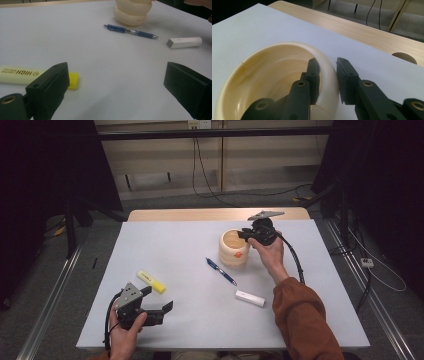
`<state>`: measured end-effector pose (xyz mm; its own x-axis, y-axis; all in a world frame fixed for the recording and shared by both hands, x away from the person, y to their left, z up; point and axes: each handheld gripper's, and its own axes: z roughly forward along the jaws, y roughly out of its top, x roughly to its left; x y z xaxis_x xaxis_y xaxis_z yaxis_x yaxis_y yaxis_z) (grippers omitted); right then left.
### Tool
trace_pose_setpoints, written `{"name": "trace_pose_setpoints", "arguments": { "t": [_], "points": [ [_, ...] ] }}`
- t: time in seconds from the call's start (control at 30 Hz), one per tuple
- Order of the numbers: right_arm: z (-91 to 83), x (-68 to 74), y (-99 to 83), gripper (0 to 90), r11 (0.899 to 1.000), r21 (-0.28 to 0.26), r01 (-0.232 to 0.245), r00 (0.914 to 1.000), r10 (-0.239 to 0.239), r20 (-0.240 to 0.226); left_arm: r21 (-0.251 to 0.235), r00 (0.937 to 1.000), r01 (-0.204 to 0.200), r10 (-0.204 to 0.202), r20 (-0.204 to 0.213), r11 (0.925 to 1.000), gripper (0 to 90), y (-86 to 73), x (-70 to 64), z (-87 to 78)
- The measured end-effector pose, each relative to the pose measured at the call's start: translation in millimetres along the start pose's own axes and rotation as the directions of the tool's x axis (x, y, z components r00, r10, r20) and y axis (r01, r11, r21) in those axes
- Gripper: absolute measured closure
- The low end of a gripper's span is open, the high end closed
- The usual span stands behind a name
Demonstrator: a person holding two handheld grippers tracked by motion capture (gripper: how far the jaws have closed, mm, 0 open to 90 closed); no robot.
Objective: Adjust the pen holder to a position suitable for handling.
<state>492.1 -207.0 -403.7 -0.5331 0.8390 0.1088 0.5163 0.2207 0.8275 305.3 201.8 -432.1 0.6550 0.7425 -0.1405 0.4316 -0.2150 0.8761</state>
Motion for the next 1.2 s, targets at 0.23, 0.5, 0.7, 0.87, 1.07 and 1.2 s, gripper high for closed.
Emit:
{"name": "trace_pose_setpoints", "arguments": {
  "t": [0.23,0.5,0.7,0.87,1.07,1.2],
  "points": [
    [-7.8,13.3,6.0,73.1,1.0,-0.017,0.024,0.9997,-0.024,-0.007,0.003,1.0,-0.001,0.001,0.004,1.0,6.4,0.0,-0.1,-0.2],
    [-14.7,24.3,6.7,73.6,0.999,-0.028,0.015,0.9998,-0.016,-0.011,0.007,1.0,0.004,-0.004,0.004,1.0,6.4,-0.5,0.7,0.7],
    [-11.4,15.3,4.0,73.8,1.0,-0.006,0.005,0.9991,-0.005,0.043,0.005,1.0,0.002,-0.002,0.004,1.0,6.4,-0.3,0.2,-0.2],
    [-6.8,1.3,0.2,73.7,1.0,0.012,-0.018,0.9956,0.017,0.092,0.008,1.0,0.001,-0.001,0.006,1.0,6.4,-0.4,0.6,0.4],
    [-2.8,-7.3,-4.3,73.5,0.999,0.04,-0.033,0.9934,0.028,0.111,0.011,1.0,0.005,-0.005,0.005,0.9999,6.4,-0.7,0.8,0.8],
    [-2.3,-8.6,-4.8,73.1,0.998,0.038,-0.05,0.9933,0.046,0.106,0.008,1.0,0.002,-0.002,0.006,1.0,6.4,-0.4,0.6,0.4]
  ]
}}
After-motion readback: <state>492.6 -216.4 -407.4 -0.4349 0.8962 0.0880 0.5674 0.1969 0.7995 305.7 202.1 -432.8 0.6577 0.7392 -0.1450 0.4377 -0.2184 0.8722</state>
